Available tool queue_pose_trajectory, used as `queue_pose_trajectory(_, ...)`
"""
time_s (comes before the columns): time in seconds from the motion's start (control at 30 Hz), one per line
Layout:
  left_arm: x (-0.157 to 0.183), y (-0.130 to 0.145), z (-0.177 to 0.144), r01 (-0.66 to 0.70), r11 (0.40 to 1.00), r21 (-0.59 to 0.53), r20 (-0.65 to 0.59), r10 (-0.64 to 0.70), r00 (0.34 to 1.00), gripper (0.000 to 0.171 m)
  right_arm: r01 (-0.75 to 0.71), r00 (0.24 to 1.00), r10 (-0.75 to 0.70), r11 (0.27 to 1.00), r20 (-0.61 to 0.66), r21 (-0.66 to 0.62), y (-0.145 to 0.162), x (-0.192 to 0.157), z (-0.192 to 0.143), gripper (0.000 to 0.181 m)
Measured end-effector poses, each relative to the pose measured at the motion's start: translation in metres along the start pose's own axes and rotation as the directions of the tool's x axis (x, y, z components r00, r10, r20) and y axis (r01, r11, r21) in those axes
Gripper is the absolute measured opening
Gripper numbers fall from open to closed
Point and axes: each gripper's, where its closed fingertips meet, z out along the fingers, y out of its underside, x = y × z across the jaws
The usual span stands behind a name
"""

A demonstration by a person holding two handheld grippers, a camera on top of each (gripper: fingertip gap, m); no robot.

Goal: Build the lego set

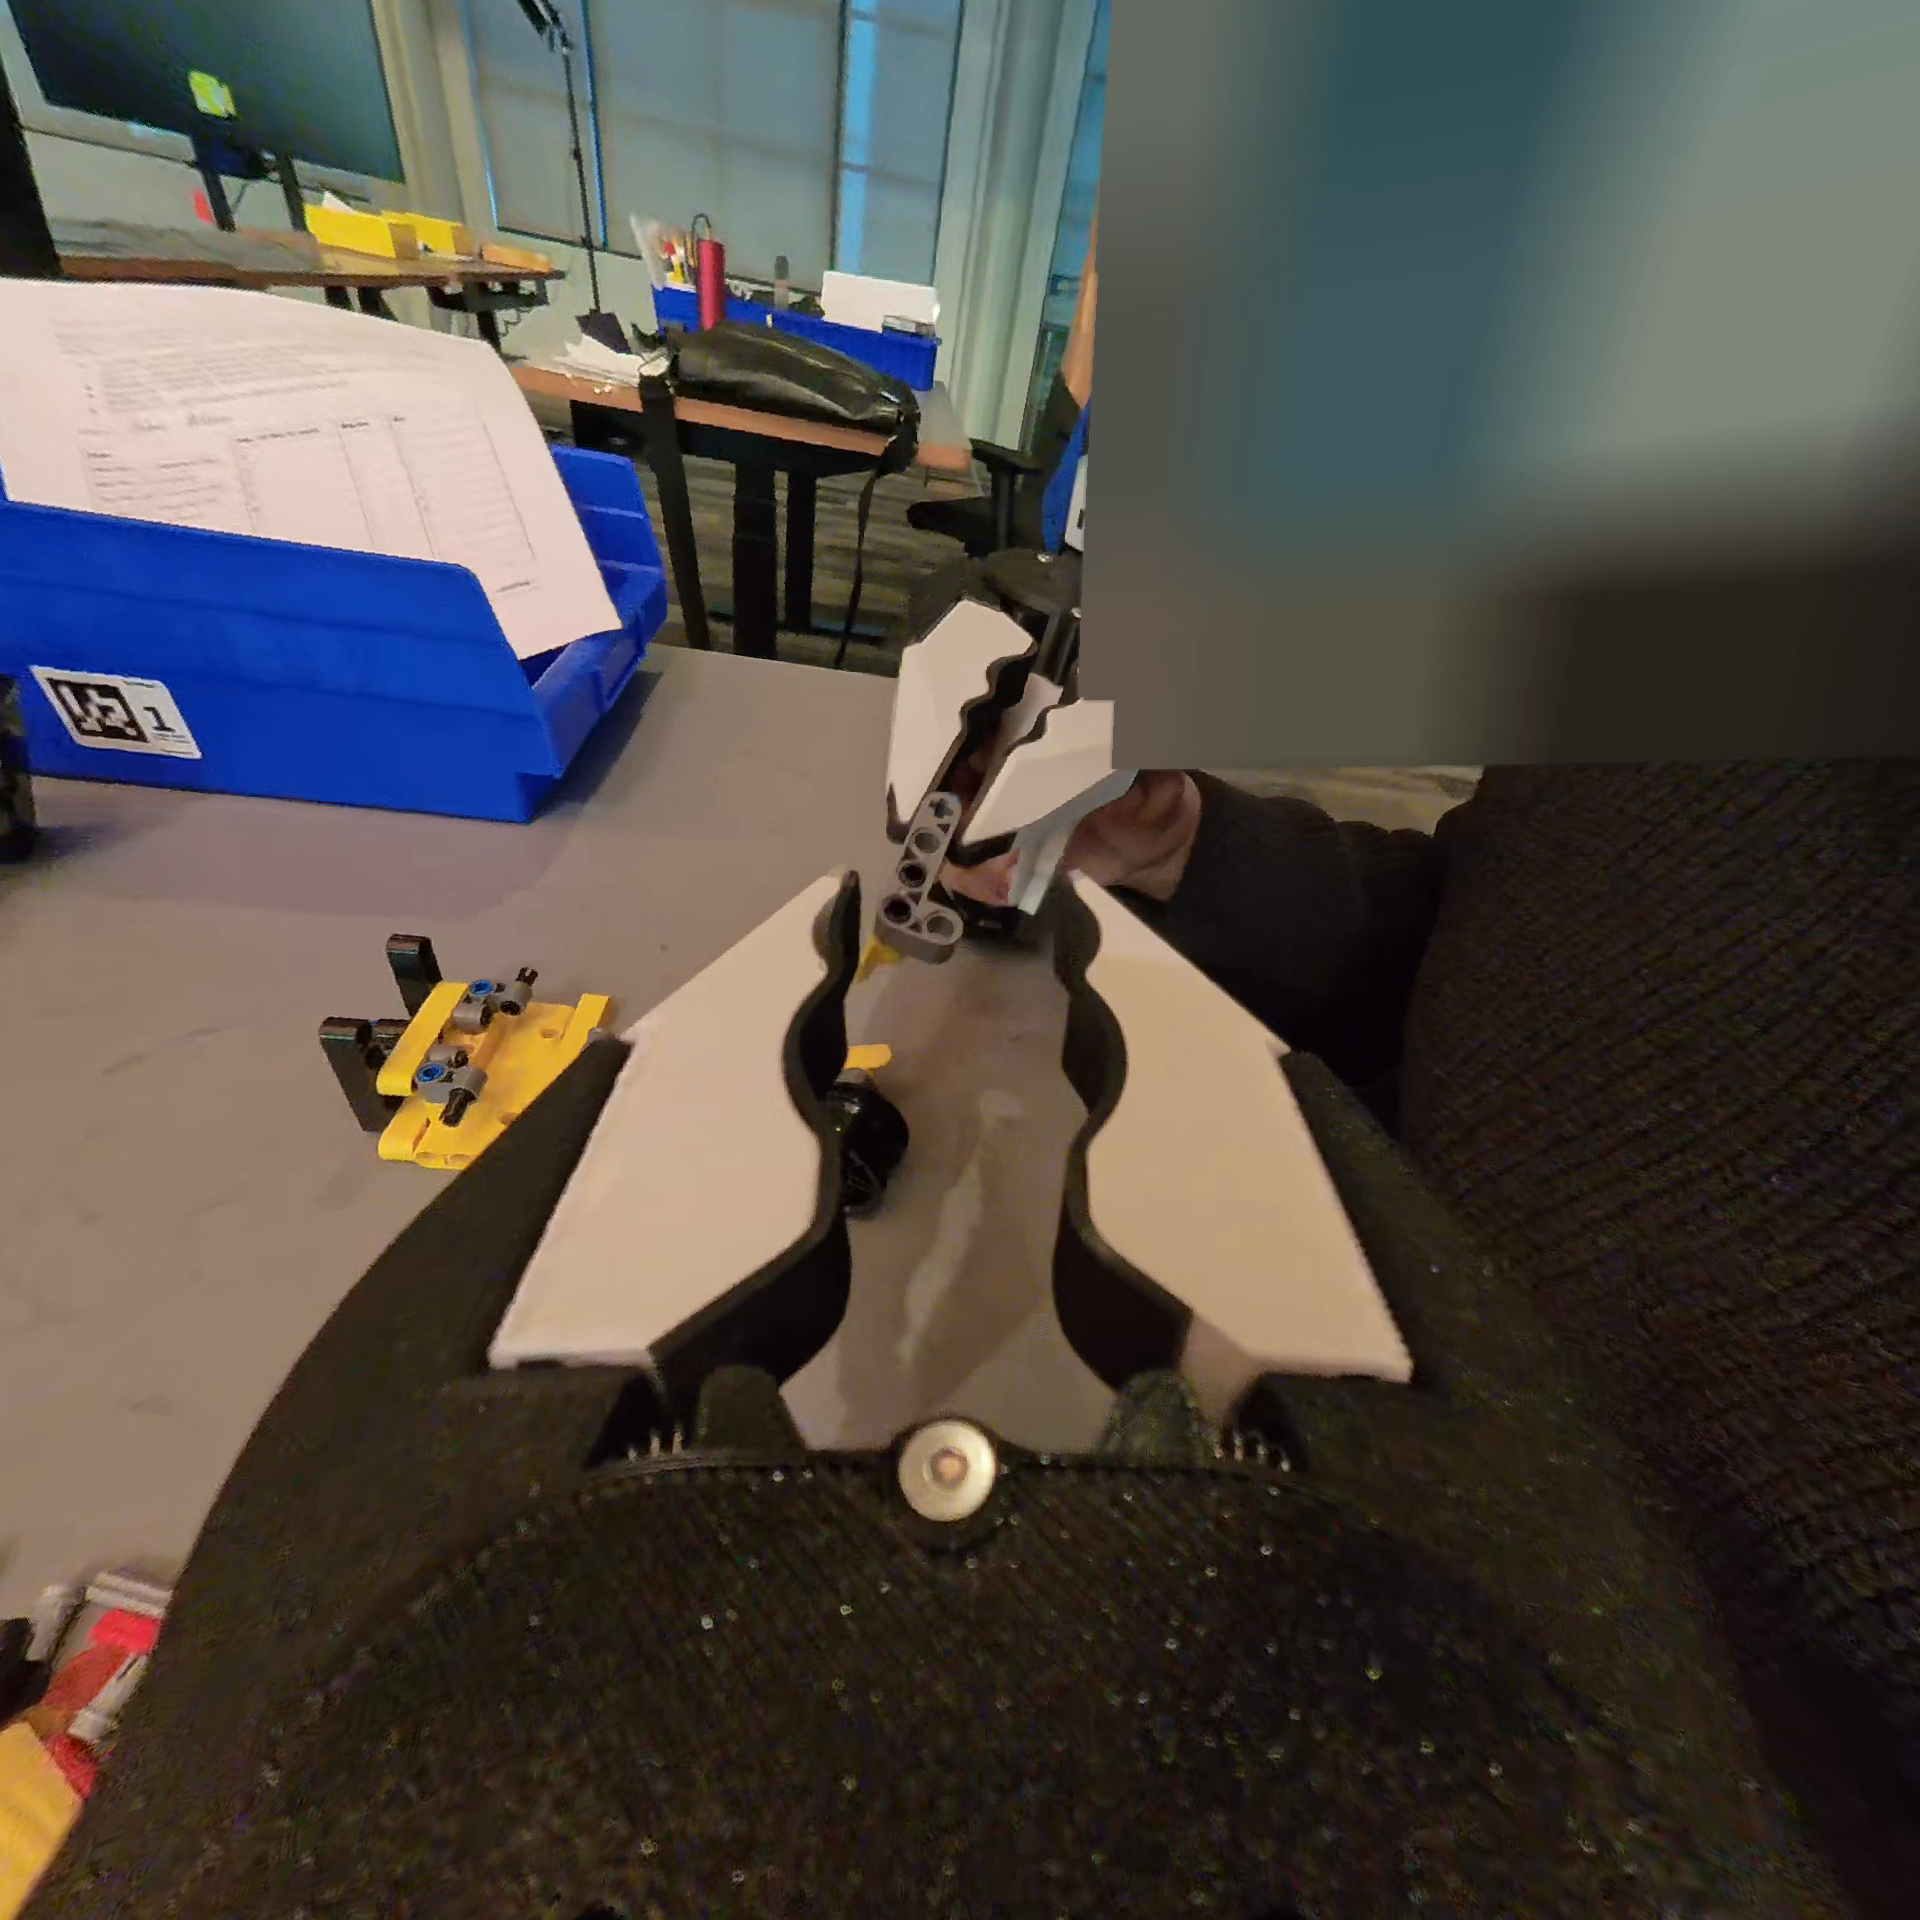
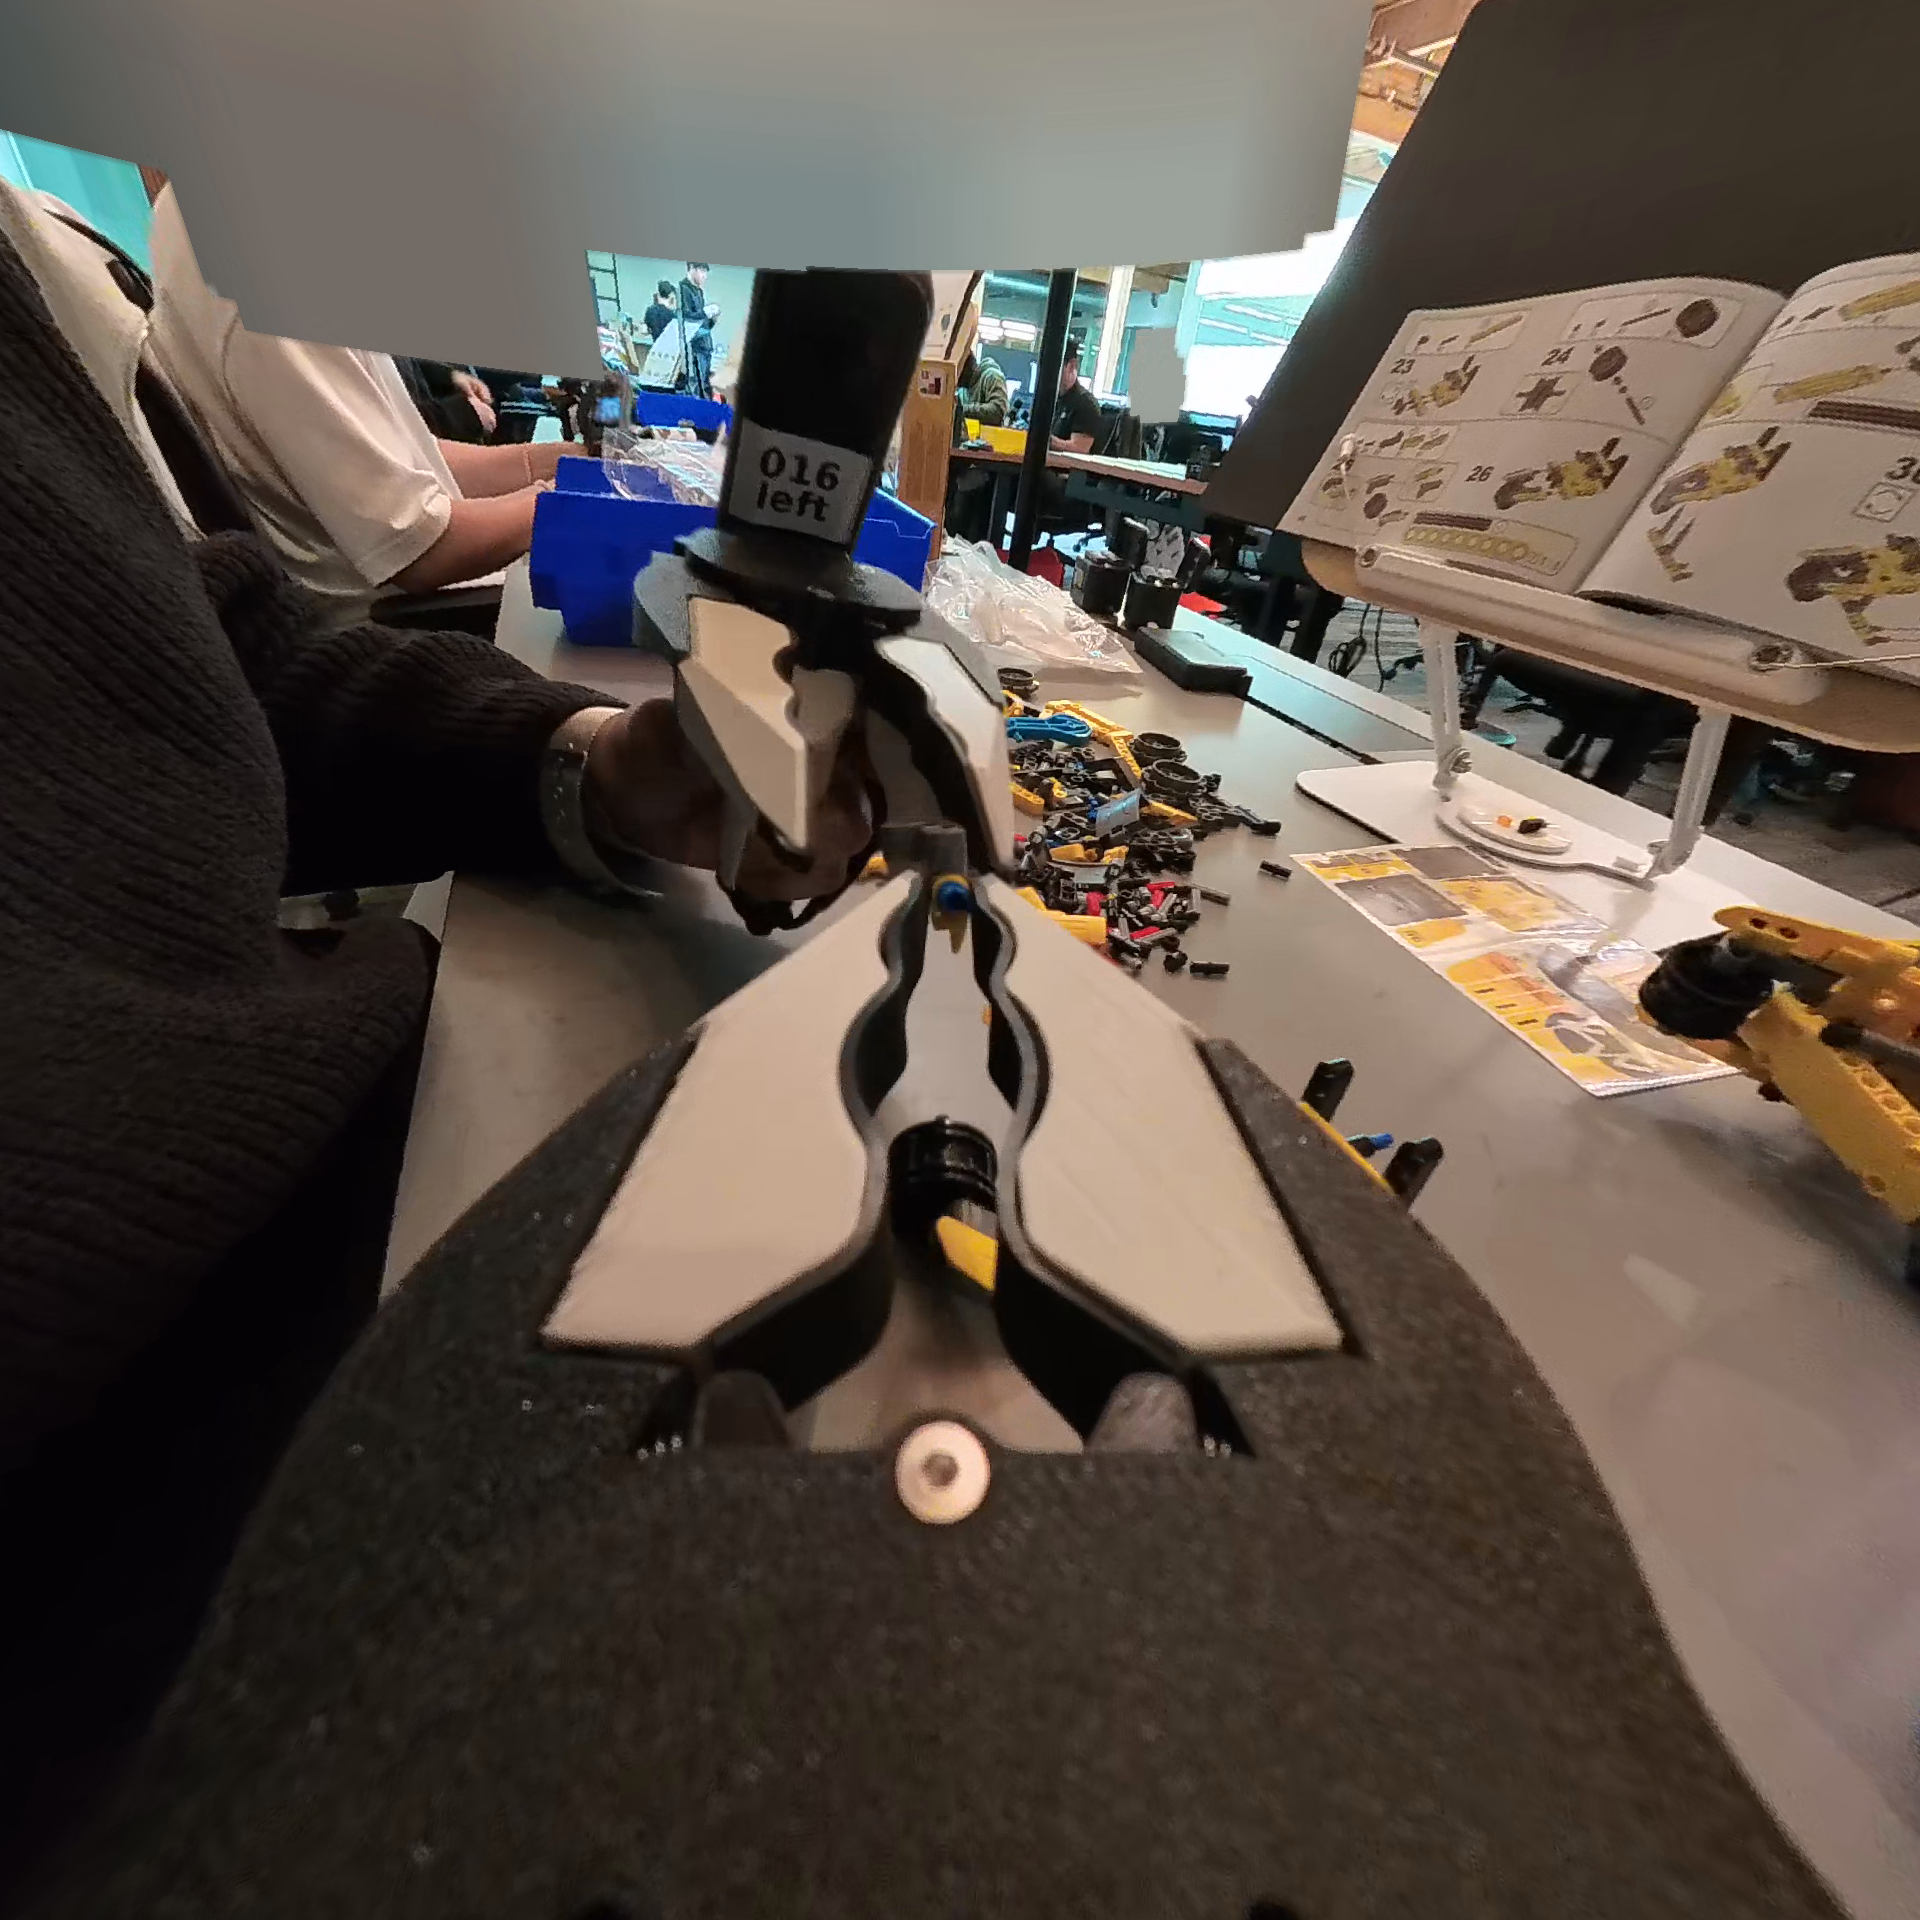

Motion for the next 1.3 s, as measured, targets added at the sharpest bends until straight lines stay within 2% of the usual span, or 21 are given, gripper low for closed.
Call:
queue_pose_trajectory(0.2, -0.005, 0.008, 0.003, -0.001, 0.999, -0.037, 0.032, 0.002, 0.999, 0.020, -0.034, 0.999, 0.033, 0.998, 0.022, 0.051, -0.009, -0.001, -0.003, 0.007)
queue_pose_trajectory(0.4, -0.003, 0.003, 0.003, -0.018, 1.000, -0.012, 0.031, 0.018, 0.999, 0.010, -0.054, 0.998, 0.052, 0.996, 0.034, 0.068, -0.011, -0.002, -0.005, 0.007)
queue_pose_trajectory(0.43, -0.003, 0.001, 0.001, -0.017, 1.000, -0.001, 0.034, 0.017, 0.999, 0.004, -0.056, 0.998, 0.054, 0.996, 0.040, 0.069, -0.011, -0.002, -0.005, 0.007)
queue_pose_trajectory(0.8, 0.002, -0.011, -0.005, 0.035, 0.996, 0.078, -0.027, -0.033, 0.999, 0.004, -0.037, 0.998, 0.037, 0.999, 0.055, -0.004, 0.002, -0.007, 0.001, 0.007)
queue_pose_trajectory(1.2, 0.003, -0.011, -0.004, 0.012, 0.997, 0.071, -0.026, -0.010, 1.000, 0.004, -0.026, 0.998, 0.027, 0.999, 0.060, -0.024, 0.005, -0.009, 0.004, 0.007)
queue_pose_trajectory(1.3, -0.001, -0.009, -0.005, -0.015, 0.998, 0.057, 0.009, 0.014, 1.000, 0.002, -0.030, 0.998, 0.031, 0.999, 0.048, -0.024, 0.005, -0.007, 0.003, 0.008)
